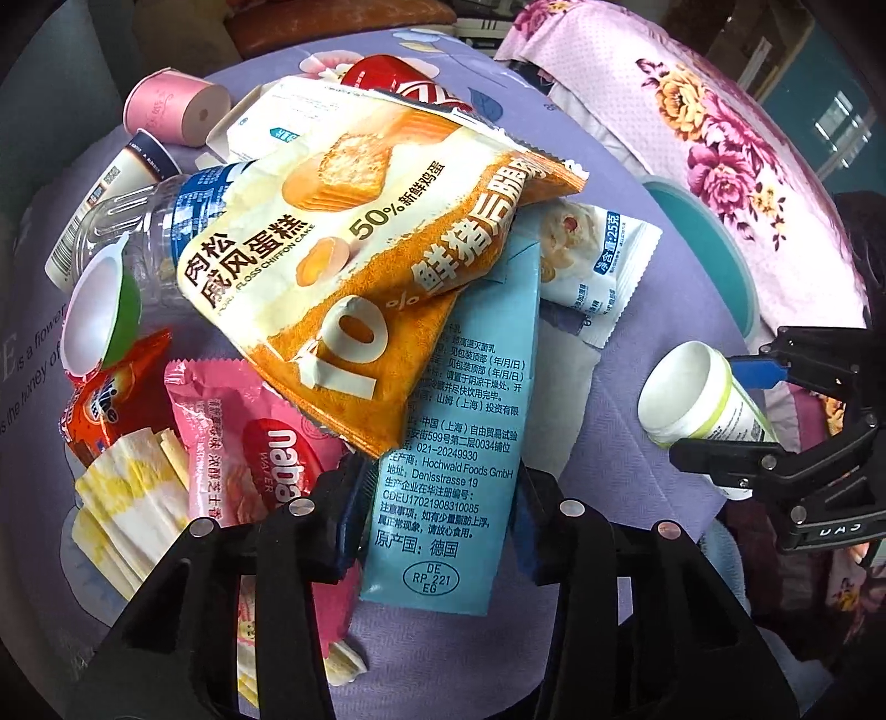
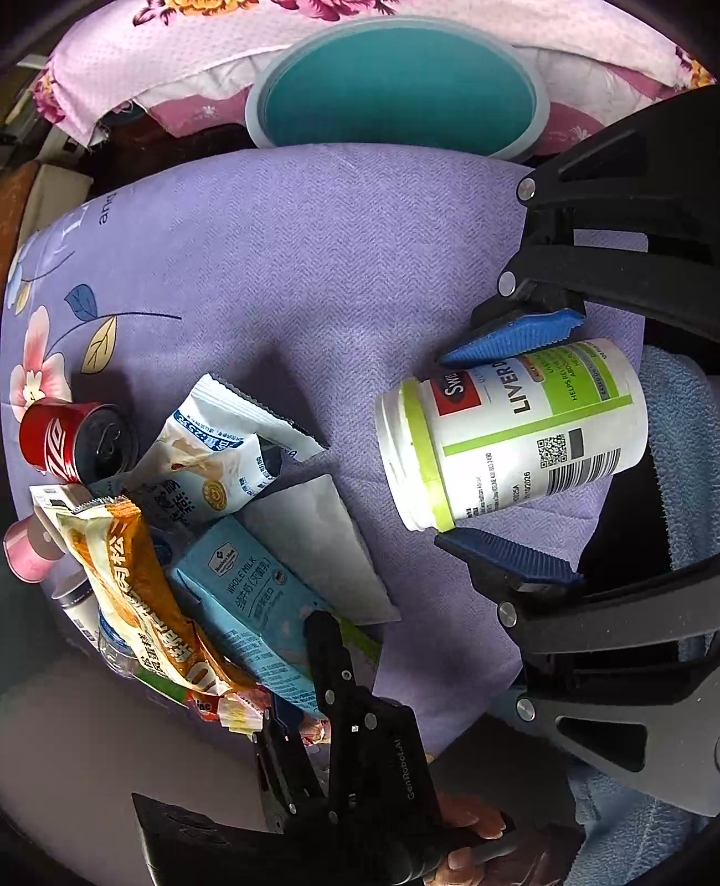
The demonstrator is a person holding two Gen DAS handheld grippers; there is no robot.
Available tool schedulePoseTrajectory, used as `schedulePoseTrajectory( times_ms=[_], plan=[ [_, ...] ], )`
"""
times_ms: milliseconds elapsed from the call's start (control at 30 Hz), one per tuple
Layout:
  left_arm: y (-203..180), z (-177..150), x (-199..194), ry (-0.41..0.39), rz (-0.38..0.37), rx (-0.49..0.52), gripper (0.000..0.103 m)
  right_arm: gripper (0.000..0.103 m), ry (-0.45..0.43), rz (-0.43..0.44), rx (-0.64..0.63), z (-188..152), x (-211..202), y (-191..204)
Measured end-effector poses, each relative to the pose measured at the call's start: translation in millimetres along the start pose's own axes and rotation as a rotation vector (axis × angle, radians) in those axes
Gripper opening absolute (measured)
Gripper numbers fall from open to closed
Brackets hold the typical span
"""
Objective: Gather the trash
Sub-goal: 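Grasp the white-green supplement bottle with the right gripper, then grasp the blue milk carton with the left gripper while the right gripper drops the bottle into the teal bin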
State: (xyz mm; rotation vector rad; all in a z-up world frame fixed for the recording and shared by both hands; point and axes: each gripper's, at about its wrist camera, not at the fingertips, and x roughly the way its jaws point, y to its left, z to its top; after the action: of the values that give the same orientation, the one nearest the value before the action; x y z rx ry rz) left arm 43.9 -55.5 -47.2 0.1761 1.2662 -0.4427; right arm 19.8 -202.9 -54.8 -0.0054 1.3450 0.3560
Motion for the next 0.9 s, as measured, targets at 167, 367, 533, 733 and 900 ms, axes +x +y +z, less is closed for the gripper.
schedulePoseTrajectory(
  times_ms=[167, 367, 533, 733, 900],
  plan=[
    [-6, -4, 0, 0.009, -0.035, -0.022, 0.039, 0.056, -0.059, 0.006, 0.022, -9, -10, -7],
    [-19, -9, -38, -0.039, -0.065, 0.015, 0.039, 0.055, -0.150, 0.049, 0.120, -11, -30, -30],
    [-39, -5, -60, -0.073, -0.098, 0.045, 0.039, 0.054, -0.226, 0.079, 0.168, -12, -49, -46],
    [-65, 28, -66, -0.122, -0.069, 0.069, 0.039, 0.052, -0.385, 0.076, 0.288, -20, -92, -83],
    [-106, 62, -47, -0.112, -0.060, 0.152, 0.039, 0.052, -0.515, 0.026, 0.412, -38, -132, -131]
  ],
)
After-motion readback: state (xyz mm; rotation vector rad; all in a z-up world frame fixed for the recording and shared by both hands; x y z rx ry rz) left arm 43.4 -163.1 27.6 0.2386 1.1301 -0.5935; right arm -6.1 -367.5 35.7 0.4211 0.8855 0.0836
